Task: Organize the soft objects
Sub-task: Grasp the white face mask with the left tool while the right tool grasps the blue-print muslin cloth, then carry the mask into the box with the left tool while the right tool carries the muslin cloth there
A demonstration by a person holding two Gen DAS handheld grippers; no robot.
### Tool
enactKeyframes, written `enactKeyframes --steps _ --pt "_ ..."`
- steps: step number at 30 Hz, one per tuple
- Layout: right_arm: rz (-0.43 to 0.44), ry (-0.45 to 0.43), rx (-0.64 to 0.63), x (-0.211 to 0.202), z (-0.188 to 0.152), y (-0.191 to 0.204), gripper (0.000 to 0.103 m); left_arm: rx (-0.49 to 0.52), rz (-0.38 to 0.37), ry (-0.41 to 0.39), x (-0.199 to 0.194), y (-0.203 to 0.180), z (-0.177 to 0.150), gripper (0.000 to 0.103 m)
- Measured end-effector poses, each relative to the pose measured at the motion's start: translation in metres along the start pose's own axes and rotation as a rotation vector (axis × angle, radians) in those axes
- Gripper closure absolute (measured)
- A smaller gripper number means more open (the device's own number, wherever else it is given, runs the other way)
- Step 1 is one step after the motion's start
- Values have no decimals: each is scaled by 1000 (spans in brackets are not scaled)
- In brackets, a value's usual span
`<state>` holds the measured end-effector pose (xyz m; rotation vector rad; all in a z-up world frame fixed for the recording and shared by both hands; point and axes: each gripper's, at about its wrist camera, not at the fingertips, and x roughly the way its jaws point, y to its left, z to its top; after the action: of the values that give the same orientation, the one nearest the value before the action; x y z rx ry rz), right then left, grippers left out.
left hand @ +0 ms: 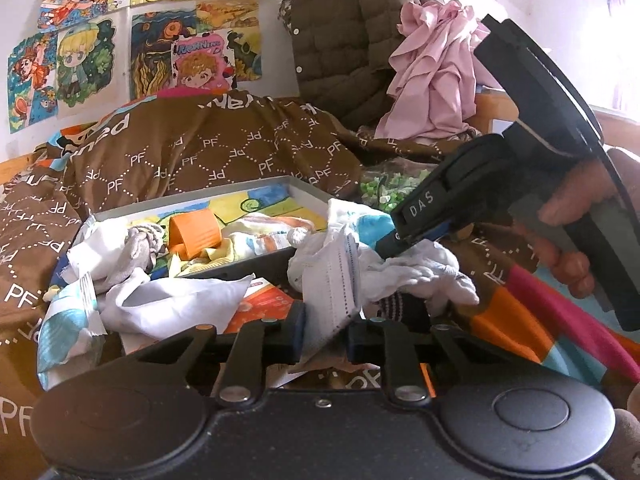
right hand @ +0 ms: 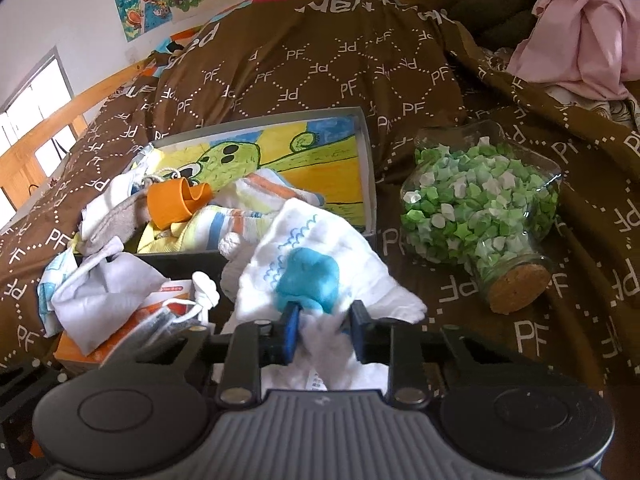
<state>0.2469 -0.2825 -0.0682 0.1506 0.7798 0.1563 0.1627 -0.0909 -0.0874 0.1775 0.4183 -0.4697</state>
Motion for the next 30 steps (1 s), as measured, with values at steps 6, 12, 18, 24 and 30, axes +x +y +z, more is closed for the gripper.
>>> enactKeyframes --steps 6,12,18,24,30 --pt "-26 -23 -13 -4 -1 1 87 -121 40 -13 -3 15 4 82" --pt "-66 -107 -41 -18 -1 4 90 -220 64 -33 -8 31 8 82" --pt "-36 -233 -32 -38 5 3 90 -214 77 -60 -13 32 12 82" --pt "-4 -324 -24 -53 12 2 90 -242 105 -121 -22 36 25 82" --pt "22 -394 19 -48 31 4 90 -255 145 -169 -13 51 43 82"
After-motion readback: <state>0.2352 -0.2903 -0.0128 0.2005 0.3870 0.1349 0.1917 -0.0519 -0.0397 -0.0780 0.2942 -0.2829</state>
